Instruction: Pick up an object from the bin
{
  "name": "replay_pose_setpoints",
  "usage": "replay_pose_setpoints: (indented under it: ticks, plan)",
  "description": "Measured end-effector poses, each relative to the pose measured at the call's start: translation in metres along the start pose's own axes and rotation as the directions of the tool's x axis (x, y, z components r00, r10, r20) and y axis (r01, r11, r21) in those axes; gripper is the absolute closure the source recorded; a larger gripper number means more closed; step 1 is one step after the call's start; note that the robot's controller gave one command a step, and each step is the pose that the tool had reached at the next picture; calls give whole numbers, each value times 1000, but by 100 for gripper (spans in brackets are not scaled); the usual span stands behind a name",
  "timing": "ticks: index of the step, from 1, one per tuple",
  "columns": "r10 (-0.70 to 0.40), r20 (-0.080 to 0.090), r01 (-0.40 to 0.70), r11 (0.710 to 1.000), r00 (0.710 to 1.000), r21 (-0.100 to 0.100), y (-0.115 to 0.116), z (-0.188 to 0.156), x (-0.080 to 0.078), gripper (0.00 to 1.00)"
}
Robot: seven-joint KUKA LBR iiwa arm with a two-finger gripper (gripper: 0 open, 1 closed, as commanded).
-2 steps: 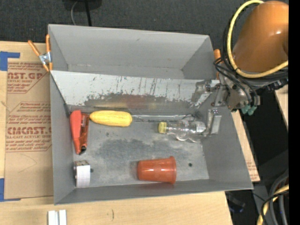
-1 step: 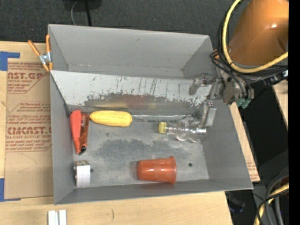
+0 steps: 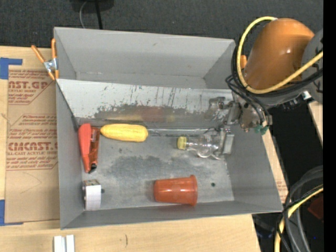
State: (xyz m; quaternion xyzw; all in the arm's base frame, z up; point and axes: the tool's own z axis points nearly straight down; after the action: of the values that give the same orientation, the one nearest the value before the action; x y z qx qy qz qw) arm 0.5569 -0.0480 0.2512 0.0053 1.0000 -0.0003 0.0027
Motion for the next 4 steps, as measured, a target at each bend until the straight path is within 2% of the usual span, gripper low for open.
replay_pose_setpoints:
  ticks: [1,2,3,4]
  plan:
    - [-136,8,136,991,991,1,-6,36,15,0]
    - [-130,9,130,992,991,1,-4,69,12,0]
    - [-9,13,9,1000,1000,0,1,114,10,0]
    - [-53,9,53,999,999,-2,-24,142,-2,0]
